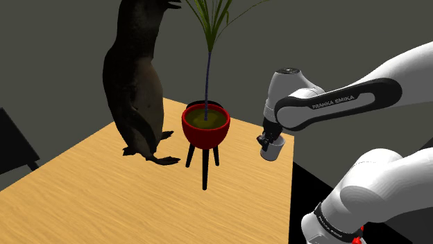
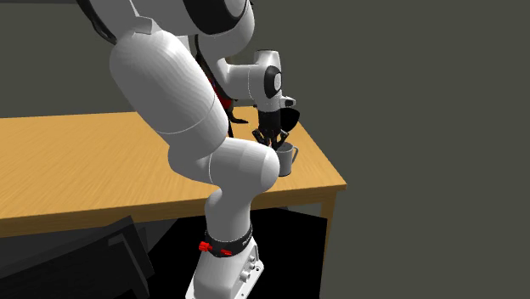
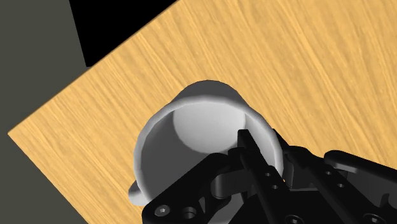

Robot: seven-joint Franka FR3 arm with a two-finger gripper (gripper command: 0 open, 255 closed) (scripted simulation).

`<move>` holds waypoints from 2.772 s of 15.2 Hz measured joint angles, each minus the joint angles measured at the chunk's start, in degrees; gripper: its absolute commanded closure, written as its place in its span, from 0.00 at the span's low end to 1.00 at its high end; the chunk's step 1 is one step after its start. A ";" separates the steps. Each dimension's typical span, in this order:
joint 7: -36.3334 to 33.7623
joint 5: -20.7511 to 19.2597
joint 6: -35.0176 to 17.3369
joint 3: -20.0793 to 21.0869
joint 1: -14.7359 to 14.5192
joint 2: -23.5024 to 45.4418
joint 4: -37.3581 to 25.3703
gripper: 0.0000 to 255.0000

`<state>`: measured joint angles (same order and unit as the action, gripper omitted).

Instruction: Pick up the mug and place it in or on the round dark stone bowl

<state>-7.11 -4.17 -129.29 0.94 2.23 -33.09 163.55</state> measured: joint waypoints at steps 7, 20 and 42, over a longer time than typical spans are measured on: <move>0.24 0.17 3.09 -0.05 -0.09 -1.75 -1.38 1.00; 1.06 0.65 15.38 -0.13 -0.33 -7.06 -8.39 1.00; -0.19 1.64 25.90 1.57 -0.89 2.75 -28.60 1.00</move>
<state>-7.30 -2.53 -103.39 2.51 1.34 -30.34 134.95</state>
